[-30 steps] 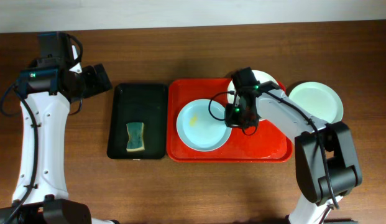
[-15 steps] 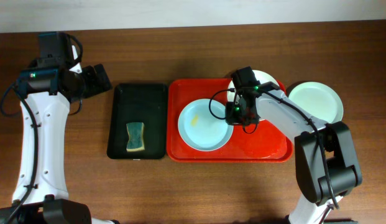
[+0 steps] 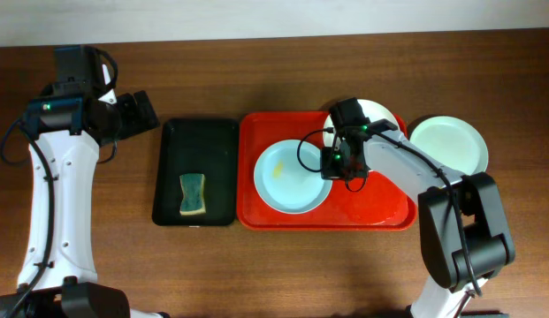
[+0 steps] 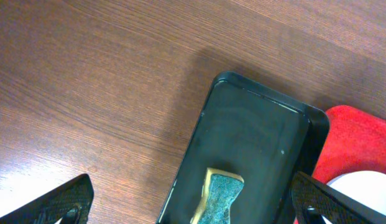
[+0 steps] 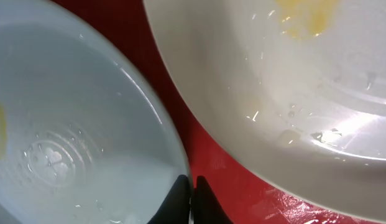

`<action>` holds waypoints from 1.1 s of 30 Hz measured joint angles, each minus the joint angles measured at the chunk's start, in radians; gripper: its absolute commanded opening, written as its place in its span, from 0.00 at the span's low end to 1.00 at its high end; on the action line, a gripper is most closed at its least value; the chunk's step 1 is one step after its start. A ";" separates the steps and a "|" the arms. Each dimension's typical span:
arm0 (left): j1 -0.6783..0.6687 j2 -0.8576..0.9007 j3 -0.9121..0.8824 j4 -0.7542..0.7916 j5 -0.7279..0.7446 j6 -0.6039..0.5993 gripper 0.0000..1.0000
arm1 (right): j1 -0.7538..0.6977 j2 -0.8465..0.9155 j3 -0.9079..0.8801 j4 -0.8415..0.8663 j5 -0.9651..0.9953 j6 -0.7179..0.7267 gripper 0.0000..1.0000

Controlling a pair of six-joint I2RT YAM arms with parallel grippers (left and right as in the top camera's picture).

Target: Clean dirty plates on tray and stack at the side

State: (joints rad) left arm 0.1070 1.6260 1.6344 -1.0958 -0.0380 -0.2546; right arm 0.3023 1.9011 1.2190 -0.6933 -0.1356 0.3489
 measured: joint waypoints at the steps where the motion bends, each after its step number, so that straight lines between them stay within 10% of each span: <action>1: 0.000 0.000 0.000 0.000 0.000 0.000 0.99 | 0.000 0.000 0.000 0.000 0.000 -0.002 0.04; 22: 0.000 0.000 0.000 0.015 0.015 0.000 1.00 | 0.000 0.000 0.000 0.011 0.000 -0.006 0.05; 28: -0.018 0.000 -0.031 -0.084 0.120 -0.006 0.54 | 0.000 0.000 0.000 0.012 0.000 -0.005 0.05; 33: -0.107 0.000 -0.180 -0.079 0.142 0.011 0.53 | 0.000 0.000 0.000 0.011 0.000 -0.005 0.06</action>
State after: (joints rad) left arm 0.0002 1.6260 1.4548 -1.1751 0.1043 -0.2432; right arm 0.3023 1.9011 1.2186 -0.6819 -0.1352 0.3435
